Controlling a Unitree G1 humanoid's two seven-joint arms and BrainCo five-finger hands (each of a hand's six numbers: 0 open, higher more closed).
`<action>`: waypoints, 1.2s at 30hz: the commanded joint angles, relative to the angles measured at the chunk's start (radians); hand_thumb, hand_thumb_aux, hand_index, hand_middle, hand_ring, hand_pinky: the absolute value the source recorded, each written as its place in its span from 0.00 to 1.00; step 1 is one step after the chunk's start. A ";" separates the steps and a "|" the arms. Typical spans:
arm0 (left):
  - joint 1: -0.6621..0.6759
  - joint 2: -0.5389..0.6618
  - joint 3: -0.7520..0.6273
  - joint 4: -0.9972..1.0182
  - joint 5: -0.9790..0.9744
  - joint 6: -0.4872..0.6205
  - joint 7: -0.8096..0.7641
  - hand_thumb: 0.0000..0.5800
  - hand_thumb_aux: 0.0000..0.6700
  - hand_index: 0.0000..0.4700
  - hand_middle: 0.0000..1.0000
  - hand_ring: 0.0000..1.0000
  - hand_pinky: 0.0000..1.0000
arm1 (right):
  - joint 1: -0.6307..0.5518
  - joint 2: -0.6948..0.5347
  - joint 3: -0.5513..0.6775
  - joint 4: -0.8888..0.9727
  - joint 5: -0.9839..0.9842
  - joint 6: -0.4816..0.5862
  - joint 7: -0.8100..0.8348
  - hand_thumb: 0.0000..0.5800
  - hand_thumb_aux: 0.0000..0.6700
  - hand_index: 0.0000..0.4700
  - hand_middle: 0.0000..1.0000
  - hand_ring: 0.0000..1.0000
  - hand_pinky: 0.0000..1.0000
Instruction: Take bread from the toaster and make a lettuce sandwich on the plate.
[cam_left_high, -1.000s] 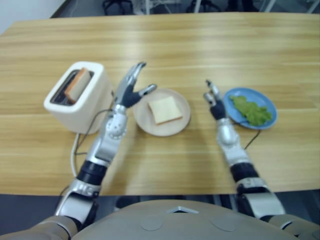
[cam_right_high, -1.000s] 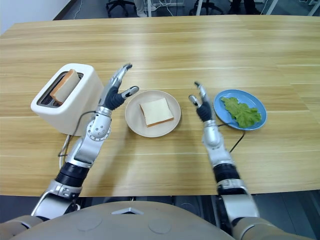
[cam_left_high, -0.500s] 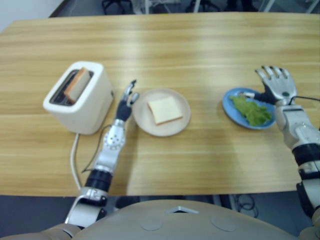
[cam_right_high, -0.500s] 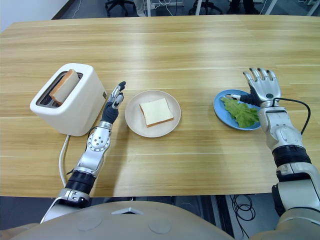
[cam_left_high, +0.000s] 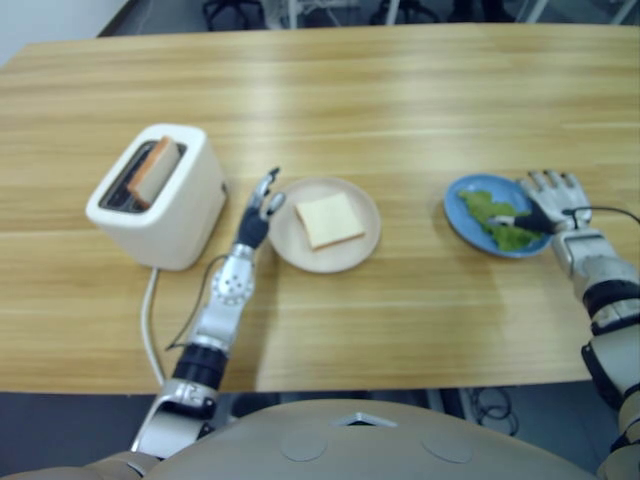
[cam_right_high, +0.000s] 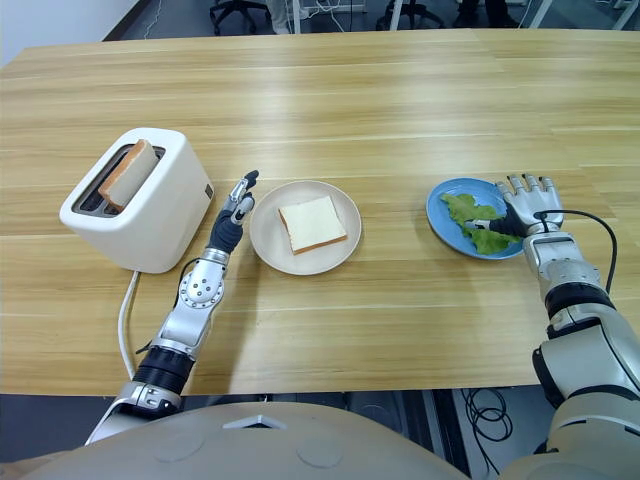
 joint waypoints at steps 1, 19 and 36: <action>0.014 -0.001 -0.008 -0.013 0.016 0.020 -0.005 0.00 0.00 0.00 0.00 0.00 0.00 | -0.012 0.011 0.030 0.029 0.020 -0.008 0.000 0.00 0.00 0.00 0.00 0.00 0.00; 0.013 -0.009 -0.013 0.005 0.040 0.023 0.001 0.00 0.00 0.00 0.00 0.00 0.00 | -0.002 0.029 0.100 0.073 0.060 -0.018 0.003 0.00 0.00 0.00 0.00 0.00 0.00; 0.012 -0.011 -0.019 0.007 0.044 0.027 -0.003 0.00 0.00 0.00 0.00 0.00 0.00 | -0.001 0.033 0.129 0.104 0.101 -0.031 0.025 1.00 1.00 0.98 0.00 0.00 0.00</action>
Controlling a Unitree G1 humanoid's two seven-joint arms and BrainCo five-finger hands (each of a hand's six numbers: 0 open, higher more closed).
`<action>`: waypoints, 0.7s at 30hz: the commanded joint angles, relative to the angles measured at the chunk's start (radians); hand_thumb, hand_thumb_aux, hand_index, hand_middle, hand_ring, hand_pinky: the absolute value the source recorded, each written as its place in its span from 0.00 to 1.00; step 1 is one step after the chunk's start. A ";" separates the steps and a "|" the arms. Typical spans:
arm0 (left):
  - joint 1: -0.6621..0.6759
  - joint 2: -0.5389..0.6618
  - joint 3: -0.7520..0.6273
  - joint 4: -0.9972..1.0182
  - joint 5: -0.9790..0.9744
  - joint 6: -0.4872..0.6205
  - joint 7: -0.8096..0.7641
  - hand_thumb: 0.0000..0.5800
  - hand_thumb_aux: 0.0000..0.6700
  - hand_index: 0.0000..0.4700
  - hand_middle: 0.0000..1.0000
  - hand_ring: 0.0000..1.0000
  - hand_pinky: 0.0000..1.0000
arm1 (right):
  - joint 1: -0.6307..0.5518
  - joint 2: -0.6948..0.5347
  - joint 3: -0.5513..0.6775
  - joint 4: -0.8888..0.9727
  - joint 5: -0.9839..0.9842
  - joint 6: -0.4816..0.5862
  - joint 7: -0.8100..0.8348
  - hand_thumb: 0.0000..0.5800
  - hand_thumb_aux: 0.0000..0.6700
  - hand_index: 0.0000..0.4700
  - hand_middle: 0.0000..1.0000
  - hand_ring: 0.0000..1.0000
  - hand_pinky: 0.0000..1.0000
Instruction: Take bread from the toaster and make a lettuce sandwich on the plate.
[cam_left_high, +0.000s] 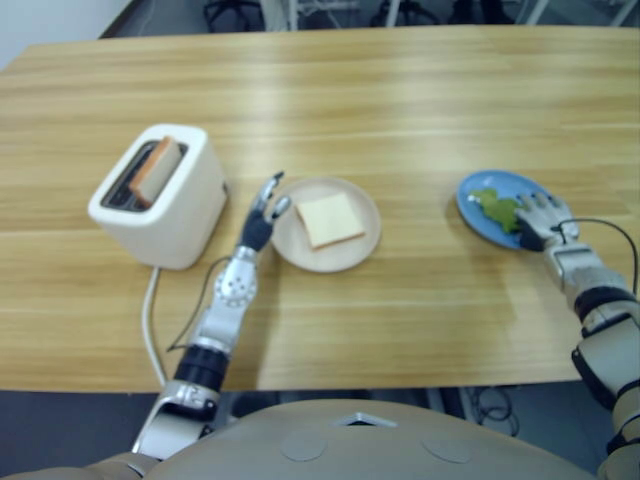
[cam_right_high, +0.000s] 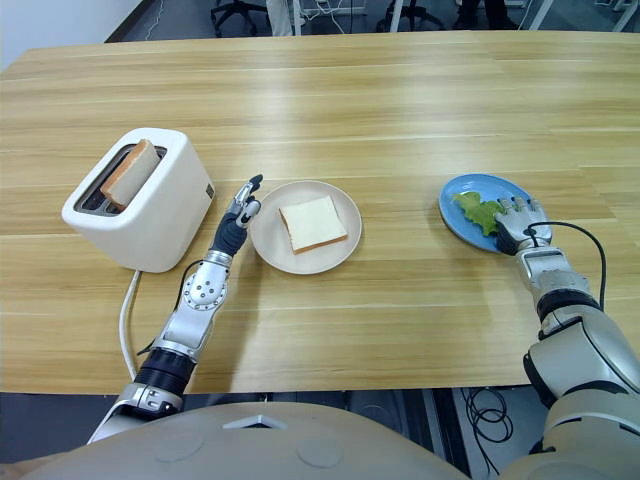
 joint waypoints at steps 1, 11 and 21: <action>0.005 -0.003 -0.008 0.007 0.006 0.016 -0.004 0.00 0.00 0.00 0.00 0.00 0.00 | 0.007 0.005 0.010 0.010 0.015 -0.013 0.012 1.00 1.00 0.98 0.00 0.00 0.00; 0.004 -0.004 -0.014 0.009 0.008 0.018 -0.004 0.00 0.00 0.00 0.00 0.00 0.00 | 0.005 -0.010 -0.013 -0.007 0.051 -0.035 -0.018 1.00 1.00 0.98 0.82 0.82 0.82; 0.007 -0.001 -0.015 0.018 0.008 0.013 -0.002 0.00 0.00 0.00 0.00 0.00 0.00 | 0.026 -0.064 -0.082 -0.112 0.120 -0.052 -0.081 1.00 1.00 0.98 1.00 1.00 1.00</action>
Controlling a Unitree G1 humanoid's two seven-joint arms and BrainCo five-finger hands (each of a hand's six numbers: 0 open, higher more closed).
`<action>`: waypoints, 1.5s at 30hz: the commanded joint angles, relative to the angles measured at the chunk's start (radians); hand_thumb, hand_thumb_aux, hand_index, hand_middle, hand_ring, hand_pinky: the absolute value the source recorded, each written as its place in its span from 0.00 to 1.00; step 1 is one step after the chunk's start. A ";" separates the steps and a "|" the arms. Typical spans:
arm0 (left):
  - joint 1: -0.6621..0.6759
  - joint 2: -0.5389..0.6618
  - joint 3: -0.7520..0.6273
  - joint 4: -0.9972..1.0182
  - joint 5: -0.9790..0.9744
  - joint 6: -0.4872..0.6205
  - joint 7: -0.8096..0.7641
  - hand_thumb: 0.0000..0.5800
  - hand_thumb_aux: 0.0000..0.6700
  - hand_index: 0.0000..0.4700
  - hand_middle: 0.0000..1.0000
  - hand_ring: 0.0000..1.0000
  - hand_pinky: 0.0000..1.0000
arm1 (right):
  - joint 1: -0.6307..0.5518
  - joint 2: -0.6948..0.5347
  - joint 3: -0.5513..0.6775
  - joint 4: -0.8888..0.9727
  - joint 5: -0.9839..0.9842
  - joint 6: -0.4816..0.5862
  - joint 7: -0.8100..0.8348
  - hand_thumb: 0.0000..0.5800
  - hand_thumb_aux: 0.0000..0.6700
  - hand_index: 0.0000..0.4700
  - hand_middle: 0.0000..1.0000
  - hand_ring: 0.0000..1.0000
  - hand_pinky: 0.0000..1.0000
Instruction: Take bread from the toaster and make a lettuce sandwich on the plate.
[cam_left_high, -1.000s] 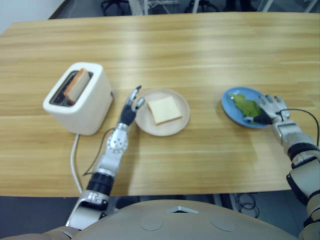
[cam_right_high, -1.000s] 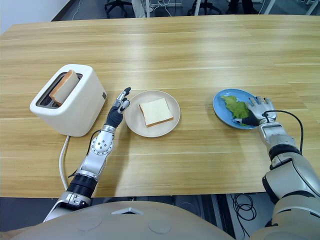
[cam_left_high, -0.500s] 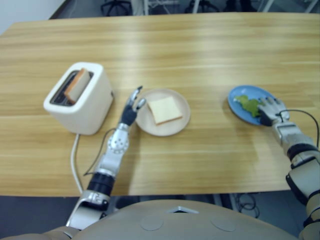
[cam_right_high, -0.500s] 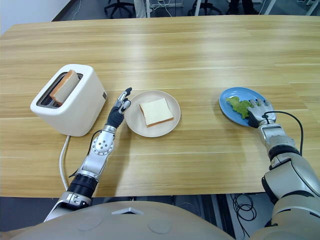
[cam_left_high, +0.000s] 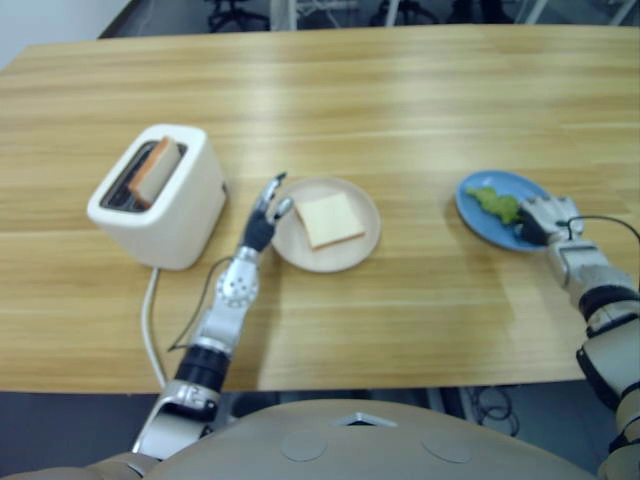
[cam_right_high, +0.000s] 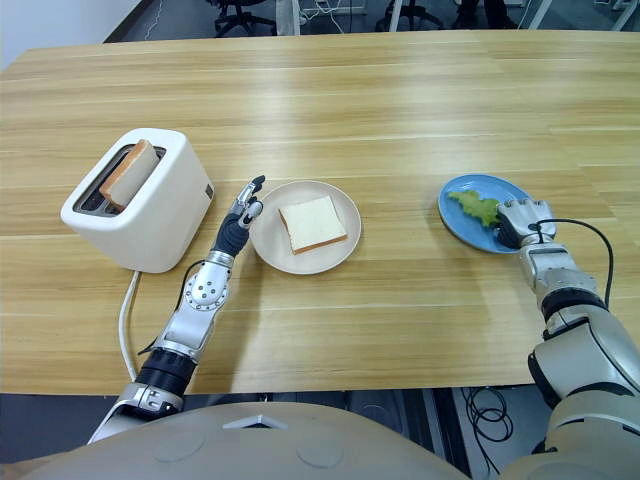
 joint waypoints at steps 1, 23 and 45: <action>0.007 -0.001 -0.006 0.018 0.007 0.010 -0.002 0.00 0.00 0.00 0.00 0.00 0.00 | 0.026 -0.030 -0.039 -0.062 0.037 -0.009 -0.014 1.00 1.00 0.98 1.00 1.00 1.00; -0.004 -0.019 0.133 0.069 -0.141 -0.030 0.023 0.00 0.00 0.00 0.00 0.00 0.00 | 0.220 -0.025 -0.295 -0.907 0.097 0.140 0.156 1.00 1.00 0.98 1.00 1.00 1.00; -0.039 -0.046 0.169 0.196 -0.174 -0.071 0.015 0.00 0.00 0.00 0.00 0.00 0.00 | -0.008 0.523 0.044 -0.530 -0.038 0.031 0.200 1.00 1.00 0.98 1.00 1.00 1.00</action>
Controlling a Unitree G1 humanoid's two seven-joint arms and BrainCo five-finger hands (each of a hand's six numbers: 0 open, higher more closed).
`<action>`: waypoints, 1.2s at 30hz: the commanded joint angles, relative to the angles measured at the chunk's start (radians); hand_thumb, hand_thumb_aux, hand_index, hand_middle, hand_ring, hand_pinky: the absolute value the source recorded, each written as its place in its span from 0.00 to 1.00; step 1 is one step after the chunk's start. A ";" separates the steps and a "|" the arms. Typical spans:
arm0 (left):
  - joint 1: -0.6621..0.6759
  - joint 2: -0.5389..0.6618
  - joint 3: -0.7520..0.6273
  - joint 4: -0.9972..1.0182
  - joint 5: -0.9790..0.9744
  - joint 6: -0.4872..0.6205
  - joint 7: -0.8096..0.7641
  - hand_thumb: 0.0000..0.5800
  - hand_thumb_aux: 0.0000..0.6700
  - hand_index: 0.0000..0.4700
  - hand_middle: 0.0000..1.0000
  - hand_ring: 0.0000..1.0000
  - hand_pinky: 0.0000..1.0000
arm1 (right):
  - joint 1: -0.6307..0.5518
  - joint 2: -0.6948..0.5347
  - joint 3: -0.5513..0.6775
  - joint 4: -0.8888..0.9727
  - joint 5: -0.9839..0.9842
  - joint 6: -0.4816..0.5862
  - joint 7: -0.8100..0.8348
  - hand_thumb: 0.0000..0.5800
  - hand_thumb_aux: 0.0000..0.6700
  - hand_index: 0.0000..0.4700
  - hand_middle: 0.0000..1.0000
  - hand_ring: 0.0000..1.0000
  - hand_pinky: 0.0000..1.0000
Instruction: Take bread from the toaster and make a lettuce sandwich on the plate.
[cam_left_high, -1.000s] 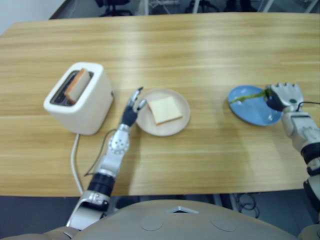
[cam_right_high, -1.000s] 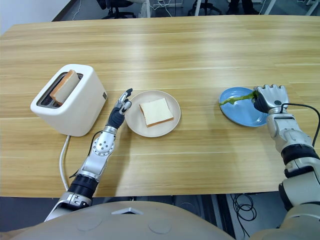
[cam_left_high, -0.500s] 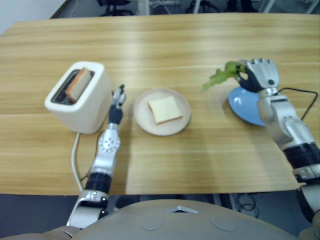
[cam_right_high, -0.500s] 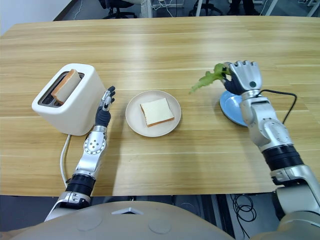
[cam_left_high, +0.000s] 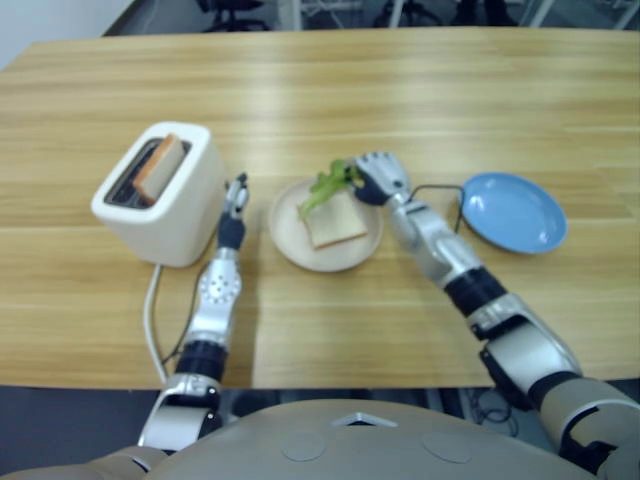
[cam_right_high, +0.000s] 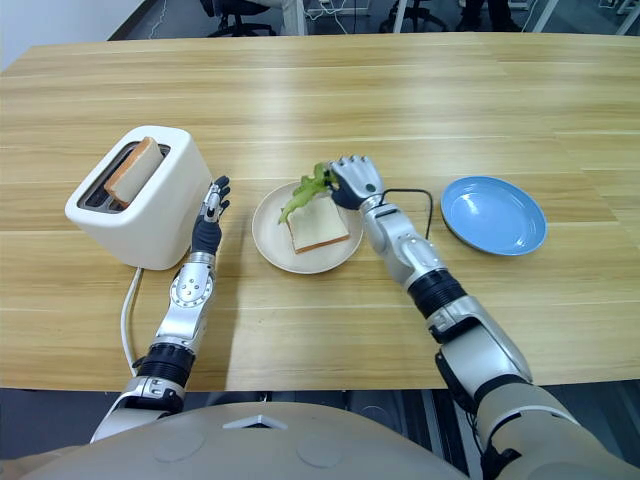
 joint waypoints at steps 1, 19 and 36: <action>0.001 -0.007 -0.003 0.020 0.002 -0.001 0.002 0.00 0.00 0.00 0.00 0.00 0.00 | -0.010 0.028 0.041 0.113 -0.016 -0.025 -0.013 1.00 1.00 0.98 1.00 1.00 1.00; -0.013 -0.005 -0.003 0.045 0.013 -0.012 0.007 0.00 0.00 0.00 0.00 0.00 0.00 | 0.026 -0.050 0.054 0.035 -0.043 -0.019 -0.020 0.90 0.69 0.67 0.96 0.96 0.96; -0.001 0.014 -0.006 0.026 0.033 -0.017 0.017 0.00 0.00 0.00 0.00 0.00 0.00 | 0.236 -0.243 -0.027 -0.420 -0.067 0.110 0.321 0.00 0.00 0.00 0.00 0.00 0.00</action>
